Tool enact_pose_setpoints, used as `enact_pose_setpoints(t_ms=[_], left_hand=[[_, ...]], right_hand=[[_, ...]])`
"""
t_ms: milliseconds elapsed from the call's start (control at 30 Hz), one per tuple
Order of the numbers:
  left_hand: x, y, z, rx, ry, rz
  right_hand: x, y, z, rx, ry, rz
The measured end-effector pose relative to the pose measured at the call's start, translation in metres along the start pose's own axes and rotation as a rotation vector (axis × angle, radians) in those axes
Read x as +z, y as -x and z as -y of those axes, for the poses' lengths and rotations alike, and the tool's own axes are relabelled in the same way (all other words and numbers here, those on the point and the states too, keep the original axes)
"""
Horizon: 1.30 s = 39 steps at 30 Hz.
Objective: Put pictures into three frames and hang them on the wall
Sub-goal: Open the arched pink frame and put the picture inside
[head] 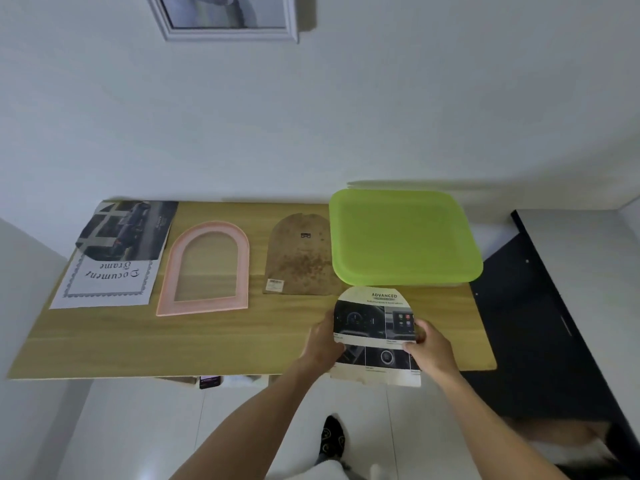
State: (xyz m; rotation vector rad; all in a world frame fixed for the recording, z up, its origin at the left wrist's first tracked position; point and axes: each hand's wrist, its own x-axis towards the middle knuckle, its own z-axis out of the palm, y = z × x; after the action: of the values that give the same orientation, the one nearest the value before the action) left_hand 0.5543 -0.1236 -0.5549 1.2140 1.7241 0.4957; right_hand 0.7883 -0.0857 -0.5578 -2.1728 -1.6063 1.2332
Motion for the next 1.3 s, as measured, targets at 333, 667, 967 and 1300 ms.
enact_pose_setpoints(t_ms=[333,667,967,1300], left_hand=[[0.019,-0.007,-0.013,0.216,-0.693,-0.056],[0.032,-0.008,-0.012,0.291,-0.706,0.019],[0.026,-0.008,-0.002,0.304,-0.623,-0.027],[-0.049,0.001,0.039,0.125,-0.464,-0.269]], right_hand=[[0.002,-0.02,-0.014,-0.399,0.54,-0.177],[0.004,-0.031,-0.027,-0.505,0.583,-0.237],[0.006,-0.028,-0.022,-0.565,0.531,-0.275],[0.053,-0.019,0.066,-0.853,0.437,-0.038]])
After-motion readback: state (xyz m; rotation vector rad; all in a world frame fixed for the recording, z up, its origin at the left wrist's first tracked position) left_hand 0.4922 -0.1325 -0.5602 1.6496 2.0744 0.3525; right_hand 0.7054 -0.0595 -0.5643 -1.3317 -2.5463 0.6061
